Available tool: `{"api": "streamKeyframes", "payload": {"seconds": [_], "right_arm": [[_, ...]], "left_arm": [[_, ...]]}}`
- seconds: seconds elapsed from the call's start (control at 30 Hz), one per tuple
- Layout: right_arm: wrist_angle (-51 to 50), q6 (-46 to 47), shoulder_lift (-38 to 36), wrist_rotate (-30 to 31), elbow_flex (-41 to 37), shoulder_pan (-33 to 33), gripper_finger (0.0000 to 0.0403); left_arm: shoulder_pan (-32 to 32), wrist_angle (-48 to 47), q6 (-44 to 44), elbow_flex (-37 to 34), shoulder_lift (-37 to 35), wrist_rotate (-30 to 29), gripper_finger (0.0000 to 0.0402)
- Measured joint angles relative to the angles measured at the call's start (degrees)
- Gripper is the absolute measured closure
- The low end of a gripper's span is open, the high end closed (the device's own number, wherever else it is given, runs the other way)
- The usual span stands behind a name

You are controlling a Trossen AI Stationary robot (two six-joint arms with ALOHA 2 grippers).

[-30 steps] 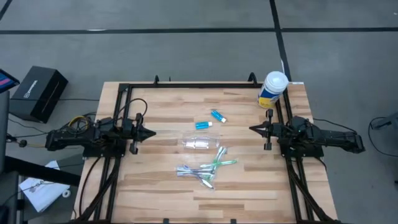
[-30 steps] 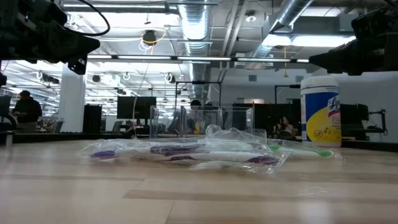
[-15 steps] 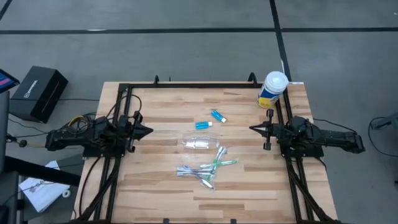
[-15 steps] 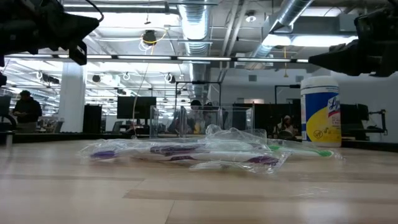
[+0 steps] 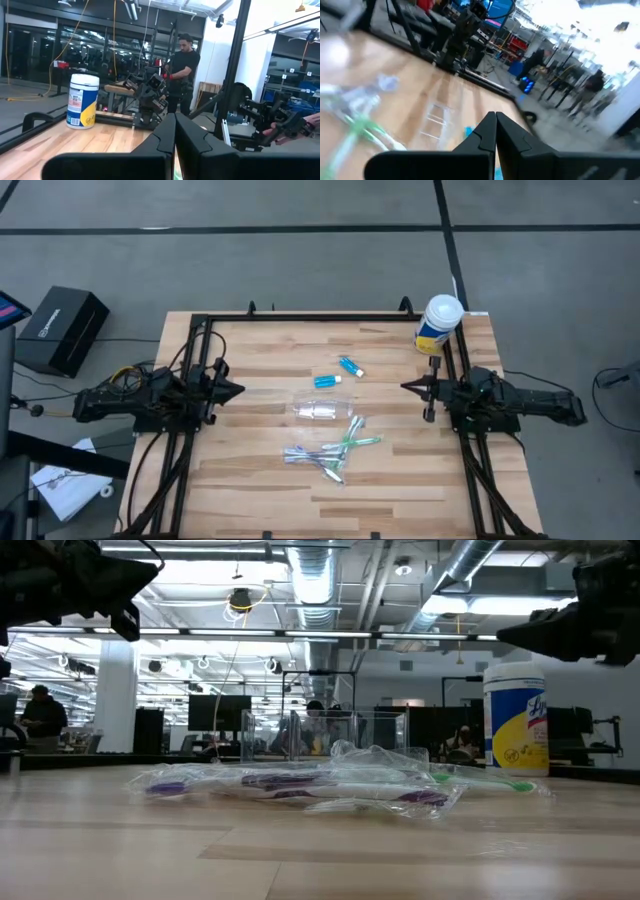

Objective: Pick & Place toothbrushing station
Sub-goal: Put the bottom blue mouthwash bottle into the transparent organizer

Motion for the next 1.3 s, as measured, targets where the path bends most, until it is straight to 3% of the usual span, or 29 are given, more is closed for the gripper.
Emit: {"api": "streamKeyframes", "payload": {"seconds": [0.23,0.47,0.67,0.9,1.07,1.3], "right_arm": [[5.53,42.14,-0.02,0.13,0.0,3.23,0.0403],[5.79,64.95,-0.02,1.73,0.0,2.59,0.0403],[4.44,69.19,-0.02,1.86,0.0,2.71,0.0403],[4.54,74.02,0.0,2.6,0.0,2.66,0.0403],[7.38,86.1,0.0,8.61,0.0,2.66,0.0403],[13.12,86.21,0.0,18.93,0.02,2.66,0.0403]], "left_arm": [[0.0,3.46,0.01,0.0,0.0,0.0,0.0401],[0.0,3.94,0.0,0.0,0.0,0.0,0.0401],[0.0,5.99,-0.01,0.0,0.0,-0.5,0.0401],[0.0,6.59,-0.05,0.0,0.0,-5.22,0.0401],[0.0,7.85,-5.72,0.0,0.95,-8.57,0.0401],[0.0,7.73,-11.55,0.0,7.7,-9.04,0.0401]]}}
